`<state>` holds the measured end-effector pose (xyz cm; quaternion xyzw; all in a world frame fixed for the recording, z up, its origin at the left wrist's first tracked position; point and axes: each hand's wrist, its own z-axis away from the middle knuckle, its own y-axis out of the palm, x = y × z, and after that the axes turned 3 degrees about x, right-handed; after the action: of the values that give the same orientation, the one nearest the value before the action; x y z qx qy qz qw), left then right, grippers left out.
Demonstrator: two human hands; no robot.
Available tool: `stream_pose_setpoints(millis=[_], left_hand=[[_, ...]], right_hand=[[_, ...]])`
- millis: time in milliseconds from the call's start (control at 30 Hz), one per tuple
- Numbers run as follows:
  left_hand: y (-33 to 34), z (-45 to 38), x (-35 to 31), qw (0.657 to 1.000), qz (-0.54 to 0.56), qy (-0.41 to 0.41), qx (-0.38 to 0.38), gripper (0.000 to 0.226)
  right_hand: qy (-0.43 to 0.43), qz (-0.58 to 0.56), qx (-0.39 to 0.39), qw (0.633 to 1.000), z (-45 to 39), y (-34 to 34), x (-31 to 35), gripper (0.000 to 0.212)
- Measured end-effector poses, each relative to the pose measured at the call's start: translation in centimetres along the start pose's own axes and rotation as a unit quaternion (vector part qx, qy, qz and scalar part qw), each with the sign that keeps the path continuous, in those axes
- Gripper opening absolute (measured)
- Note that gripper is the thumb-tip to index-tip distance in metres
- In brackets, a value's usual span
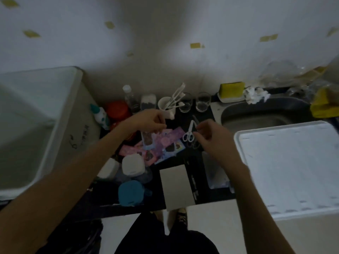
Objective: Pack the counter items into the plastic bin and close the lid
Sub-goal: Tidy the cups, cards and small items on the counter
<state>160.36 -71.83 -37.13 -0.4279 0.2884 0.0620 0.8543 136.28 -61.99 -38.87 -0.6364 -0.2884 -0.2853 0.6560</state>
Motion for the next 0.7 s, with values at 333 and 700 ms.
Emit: stream_pose_setpoints(millis=[333, 700], left_hand=[[1.9, -0.5, 12.1, 0.949, -0.277, -0.006, 0.15, 0.037], [5.5, -4.6, 12.5, 0.881, -0.437, -0.023, 0.181, 0.05]], right_hand=[[0.047, 0.068, 0.24, 0.967, -6.8, 17.2, -1.1, 0.038], [0.067, 0.153, 0.145, 0.975, -11.1, 25.4, 0.1, 0.055]])
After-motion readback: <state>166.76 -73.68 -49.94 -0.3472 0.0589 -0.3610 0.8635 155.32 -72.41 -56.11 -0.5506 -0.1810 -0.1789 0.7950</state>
